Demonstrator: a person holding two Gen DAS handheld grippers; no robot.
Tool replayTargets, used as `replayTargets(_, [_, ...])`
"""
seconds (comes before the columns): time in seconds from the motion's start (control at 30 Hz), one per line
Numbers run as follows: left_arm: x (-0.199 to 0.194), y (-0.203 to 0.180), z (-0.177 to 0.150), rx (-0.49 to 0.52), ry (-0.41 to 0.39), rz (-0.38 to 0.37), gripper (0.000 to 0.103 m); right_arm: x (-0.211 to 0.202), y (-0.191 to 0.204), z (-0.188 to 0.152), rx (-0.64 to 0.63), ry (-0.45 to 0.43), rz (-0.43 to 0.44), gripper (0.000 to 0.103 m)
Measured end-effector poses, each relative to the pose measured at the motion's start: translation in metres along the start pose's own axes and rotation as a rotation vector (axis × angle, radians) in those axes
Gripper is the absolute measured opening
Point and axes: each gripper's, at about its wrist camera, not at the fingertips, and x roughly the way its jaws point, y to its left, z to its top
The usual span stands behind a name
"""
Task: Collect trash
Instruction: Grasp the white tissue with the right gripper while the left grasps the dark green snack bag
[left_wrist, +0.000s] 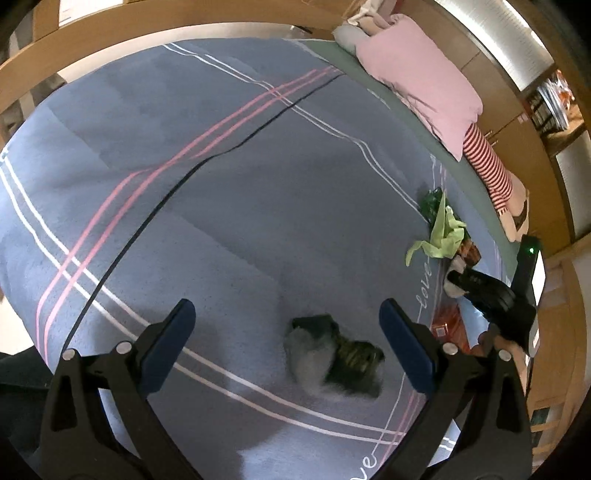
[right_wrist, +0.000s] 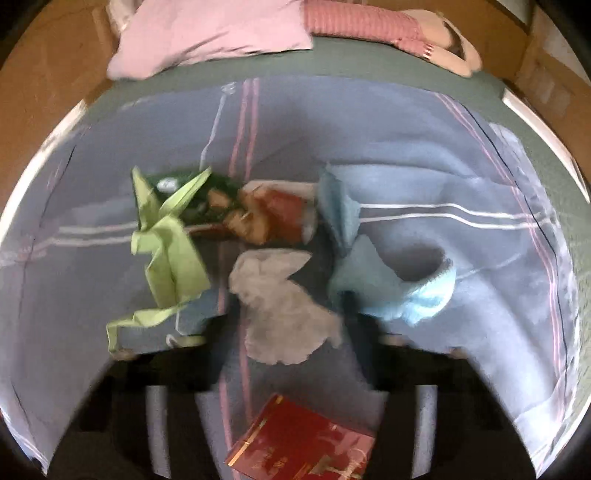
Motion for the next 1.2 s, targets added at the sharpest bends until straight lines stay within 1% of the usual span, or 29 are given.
replayTargets(0.03, [0.002,0.001,0.0,-0.006,0.009,-0.002,0.099,-0.006,0.002,-0.005,-0.016,-0.003,0.0,0.024])
replayTargets(0.1, [0.005,0.003,0.001,-0.022,0.031,-0.022,0.099,-0.011,-0.011,-0.015,-0.025,-0.006,0.022,0.021])
replayTargets(0.13, [0.011,0.001,0.001,-0.017,0.062,-0.051,0.099,-0.025,-0.017,-0.021,-0.005,-0.018,0.059,0.021])
replayTargets(0.17, [0.015,-0.003,-0.001,-0.003,0.091,-0.076,0.099,-0.029,-0.023,-0.024,0.002,-0.026,0.075,0.021])
replayTargets(0.23, [0.022,-0.012,-0.008,0.058,0.152,-0.117,0.099,-0.059,-0.032,-0.04,0.024,-0.058,0.136,0.021])
replayTargets(0.3, [0.026,-0.024,-0.015,0.12,0.179,-0.123,0.099,-0.068,-0.037,-0.05,0.027,-0.069,0.163,0.021])
replayTargets(0.33, [0.028,-0.032,-0.02,0.166,0.187,-0.12,0.099,-0.087,-0.047,-0.064,0.029,-0.077,0.195,0.021])
replayTargets(0.37, [0.03,-0.039,-0.024,0.211,0.185,-0.106,0.099,-0.09,-0.044,-0.069,0.031,-0.077,0.207,0.021])
replayTargets(0.4, [0.033,-0.049,-0.03,0.279,0.176,-0.067,0.099,-0.102,-0.051,-0.082,0.034,-0.073,0.231,0.021])
replayTargets(0.43, [0.034,-0.054,-0.035,0.325,0.17,-0.033,0.099,-0.102,-0.053,-0.078,0.035,-0.068,0.241,0.021])
replayTargets(0.47, [0.037,-0.06,-0.04,0.375,0.166,0.004,0.099,-0.111,-0.057,-0.082,0.036,-0.054,0.26,0.021])
replayTargets(0.53, [0.042,-0.068,-0.048,0.437,0.155,0.039,0.095,-0.128,-0.058,-0.104,0.037,-0.022,0.281,0.021])
replayTargets(0.57, [0.043,-0.069,-0.051,0.454,0.151,0.041,0.087,-0.132,-0.053,-0.099,0.039,-0.013,0.284,0.021])
replayTargets(0.6, [0.045,-0.069,-0.052,0.464,0.151,0.039,0.072,-0.138,-0.055,-0.111,0.046,0.005,0.289,0.021])
replayTargets(0.63, [0.048,-0.069,-0.053,0.473,0.154,0.037,0.065,-0.143,-0.053,-0.121,0.057,0.018,0.29,0.021])
replayTargets(0.67, [0.05,-0.068,-0.054,0.48,0.148,0.037,0.064,-0.146,-0.05,-0.123,0.063,0.022,0.29,0.021])
replayTargets(0.7, [0.049,-0.066,-0.054,0.483,0.134,0.033,0.058,-0.152,-0.05,-0.134,0.072,0.027,0.29,0.021])
replayTargets(0.73, [0.047,-0.066,-0.055,0.488,0.116,0.033,0.056,-0.151,-0.045,-0.138,0.074,0.028,0.286,0.021])
replayTargets(0.77, [0.045,-0.064,-0.055,0.492,0.103,0.03,0.054,-0.156,-0.044,-0.151,0.074,0.02,0.267,0.021])
replayTargets(0.83, [0.037,-0.058,-0.054,0.476,0.078,0.02,0.054,-0.163,-0.041,-0.166,0.071,-0.005,0.241,0.021])
replayTargets(0.9, [0.024,-0.052,-0.053,0.466,0.044,0.007,0.054,-0.174,-0.042,-0.181,0.08,-0.029,0.237,0.021])
replayTargets(0.93, [0.016,-0.051,-0.053,0.467,0.012,-0.001,0.054,-0.176,-0.043,-0.187,0.085,-0.036,0.234,0.021])
replayTargets(1.03, [-0.009,-0.051,-0.058,0.502,-0.092,-0.007,0.054,-0.188,-0.041,-0.206,0.063,-0.057,0.204,0.021])
replayTargets(1.13, [-0.034,-0.05,-0.07,0.538,-0.18,-0.002,0.054,-0.188,-0.038,-0.213,0.052,-0.061,0.18,0.021])
replayTargets(1.2, [-0.046,-0.047,-0.076,0.553,-0.205,-0.011,0.054,-0.19,-0.034,-0.219,0.044,-0.065,0.172,0.021])
